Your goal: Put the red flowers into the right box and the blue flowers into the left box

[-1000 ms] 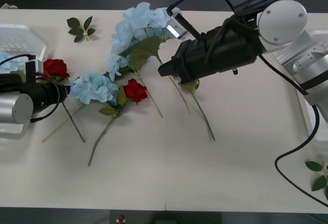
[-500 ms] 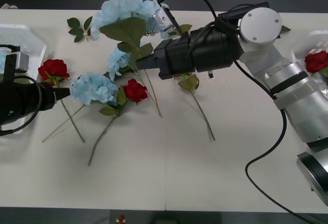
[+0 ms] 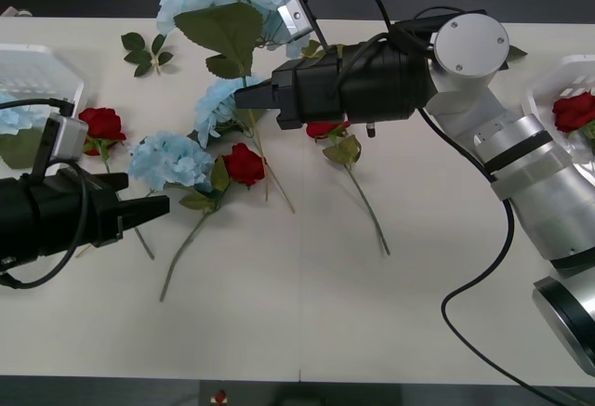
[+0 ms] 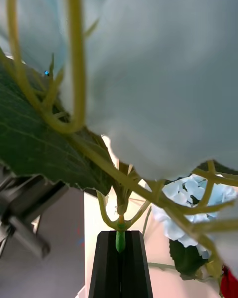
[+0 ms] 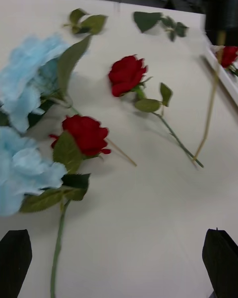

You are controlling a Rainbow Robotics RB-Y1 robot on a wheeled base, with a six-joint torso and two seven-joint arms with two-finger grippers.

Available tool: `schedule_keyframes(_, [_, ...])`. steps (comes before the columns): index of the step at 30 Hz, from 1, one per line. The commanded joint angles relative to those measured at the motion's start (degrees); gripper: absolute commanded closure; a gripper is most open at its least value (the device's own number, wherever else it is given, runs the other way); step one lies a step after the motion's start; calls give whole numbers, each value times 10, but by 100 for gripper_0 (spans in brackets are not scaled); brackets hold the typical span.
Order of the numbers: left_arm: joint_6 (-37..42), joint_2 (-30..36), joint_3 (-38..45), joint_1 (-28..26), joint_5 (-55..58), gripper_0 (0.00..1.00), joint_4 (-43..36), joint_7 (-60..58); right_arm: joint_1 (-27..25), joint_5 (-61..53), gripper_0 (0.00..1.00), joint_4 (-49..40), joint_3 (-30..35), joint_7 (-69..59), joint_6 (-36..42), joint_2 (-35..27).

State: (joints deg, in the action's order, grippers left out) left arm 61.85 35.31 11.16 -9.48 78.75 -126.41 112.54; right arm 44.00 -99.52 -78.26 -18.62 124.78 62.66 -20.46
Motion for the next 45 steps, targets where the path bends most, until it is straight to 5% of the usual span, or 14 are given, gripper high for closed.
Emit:
schedule_keyframes(1, [-5,-47,-34,12,23,0,-10,27,23,-7,100,-10,1,-13,-1,26])
schedule_keyframes(22, [-76,-172,-162,89,-74,0,47,128,28,-43,100,-10,1,-14,-6,28])
schedule_keyframes(23, [-80,-174,-163,93,-76,15,52,127,28,-43,100,-11,1,-15,-5,28])
schedule_keyframes(26, [-87,-176,-165,100,-76,95,66,128,28,-45,100,-10,1,-15,-6,28])
schedule_keyframes(27, [-87,-176,-165,102,-76,100,69,128,28,-45,100,-10,1,-15,-8,28])
schedule_keyframes(45, [-98,-176,-159,117,-74,100,74,117,28,-45,100,-11,0,-15,-11,27])
